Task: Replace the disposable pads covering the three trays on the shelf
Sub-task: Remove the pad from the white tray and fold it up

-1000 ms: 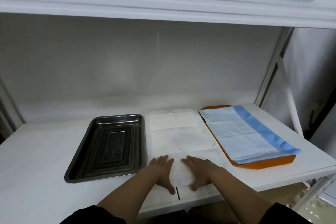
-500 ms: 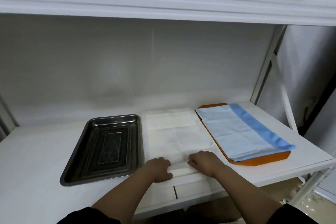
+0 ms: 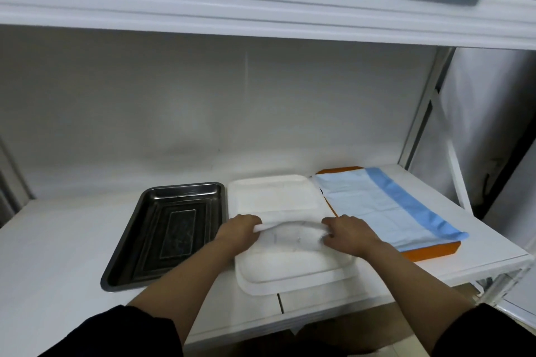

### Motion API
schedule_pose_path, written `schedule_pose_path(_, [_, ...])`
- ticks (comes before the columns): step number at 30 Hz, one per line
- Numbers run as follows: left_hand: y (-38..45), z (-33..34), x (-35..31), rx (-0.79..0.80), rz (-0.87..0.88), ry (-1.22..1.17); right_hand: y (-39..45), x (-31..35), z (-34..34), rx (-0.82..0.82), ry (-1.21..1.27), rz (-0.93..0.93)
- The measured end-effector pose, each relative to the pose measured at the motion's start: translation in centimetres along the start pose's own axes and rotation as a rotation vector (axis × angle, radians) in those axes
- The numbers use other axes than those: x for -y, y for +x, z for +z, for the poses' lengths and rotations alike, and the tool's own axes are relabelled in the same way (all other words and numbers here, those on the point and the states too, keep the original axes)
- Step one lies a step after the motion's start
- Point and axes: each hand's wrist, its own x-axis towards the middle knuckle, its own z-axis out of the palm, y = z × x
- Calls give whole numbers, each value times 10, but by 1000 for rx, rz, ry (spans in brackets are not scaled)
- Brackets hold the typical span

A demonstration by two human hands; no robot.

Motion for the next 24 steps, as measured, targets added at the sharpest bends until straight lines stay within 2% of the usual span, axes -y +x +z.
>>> schedule_pose_path(5, [5, -12, 14, 11, -115, -24, 10, -7, -18, 105, 174, 46])
schedule_pose_path(8, [10, -14, 22, 31, -198, -72, 18, -12, -20, 105, 176, 52])
schedule_pose_path(18, [27, 13, 24, -63, -321, -164, 34, -26, 20, -106, -65, 95])
schedule_pose_path(22, [34, 29, 26, -6, -325, -200, 42, -36, 40, -182, -201, 131])
schedule_pose_path(24, [36, 37, 26, 39, -314, -145, 46, -37, 47, -235, -238, 158])
